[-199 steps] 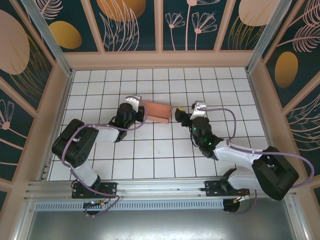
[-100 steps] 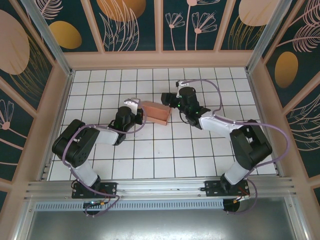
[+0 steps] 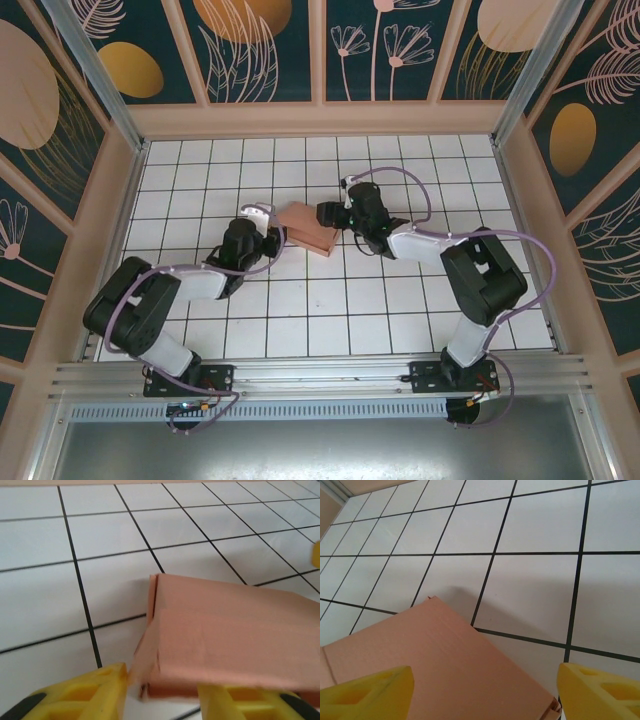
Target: Fold the paper box
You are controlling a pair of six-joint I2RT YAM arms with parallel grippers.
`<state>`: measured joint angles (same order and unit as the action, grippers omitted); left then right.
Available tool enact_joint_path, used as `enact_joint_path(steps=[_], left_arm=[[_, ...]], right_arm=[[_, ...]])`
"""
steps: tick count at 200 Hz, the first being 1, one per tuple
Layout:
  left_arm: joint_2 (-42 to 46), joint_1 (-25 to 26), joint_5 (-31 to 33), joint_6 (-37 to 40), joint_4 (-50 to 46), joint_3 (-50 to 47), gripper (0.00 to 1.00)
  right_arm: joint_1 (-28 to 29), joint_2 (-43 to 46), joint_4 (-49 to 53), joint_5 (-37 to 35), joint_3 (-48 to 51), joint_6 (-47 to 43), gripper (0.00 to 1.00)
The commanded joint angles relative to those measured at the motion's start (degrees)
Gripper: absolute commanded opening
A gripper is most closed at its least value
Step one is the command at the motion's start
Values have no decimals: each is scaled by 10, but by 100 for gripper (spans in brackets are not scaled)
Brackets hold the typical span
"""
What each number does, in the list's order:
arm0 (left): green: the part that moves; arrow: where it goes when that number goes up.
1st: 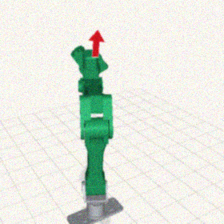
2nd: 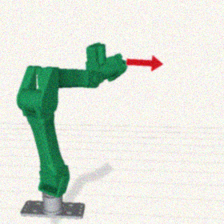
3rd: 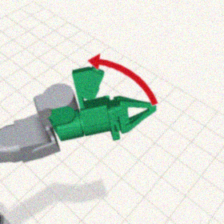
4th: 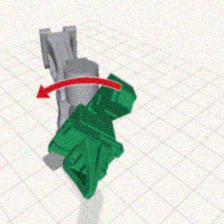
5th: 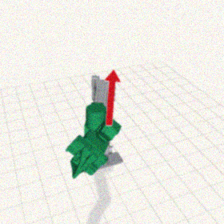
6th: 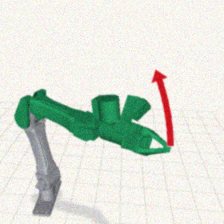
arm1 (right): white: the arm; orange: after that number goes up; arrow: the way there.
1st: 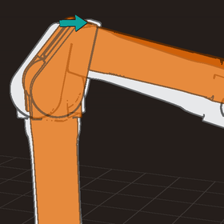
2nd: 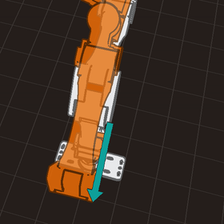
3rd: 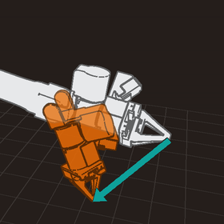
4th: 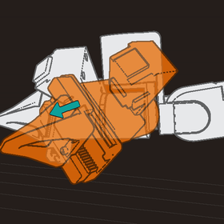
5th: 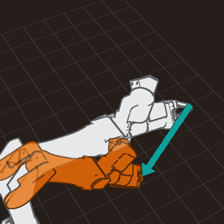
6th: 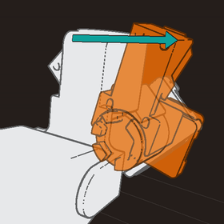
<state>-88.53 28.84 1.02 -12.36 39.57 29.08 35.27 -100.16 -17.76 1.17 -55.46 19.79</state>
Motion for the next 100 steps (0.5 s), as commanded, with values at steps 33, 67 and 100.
enact_joint_path(steps=[33,67,100], left_arm=[[121,1,-107,-41,-18,-73,66],[199,0,-116,-58,3,-92,79],[197,-11,-119,-91,-12,-52,79]], right_arm=[[12,-27,-18,-12,7,-59,76],[20,-50,1,-52,6,-97,76],[31,-71,0,-103,11,-110,77]])
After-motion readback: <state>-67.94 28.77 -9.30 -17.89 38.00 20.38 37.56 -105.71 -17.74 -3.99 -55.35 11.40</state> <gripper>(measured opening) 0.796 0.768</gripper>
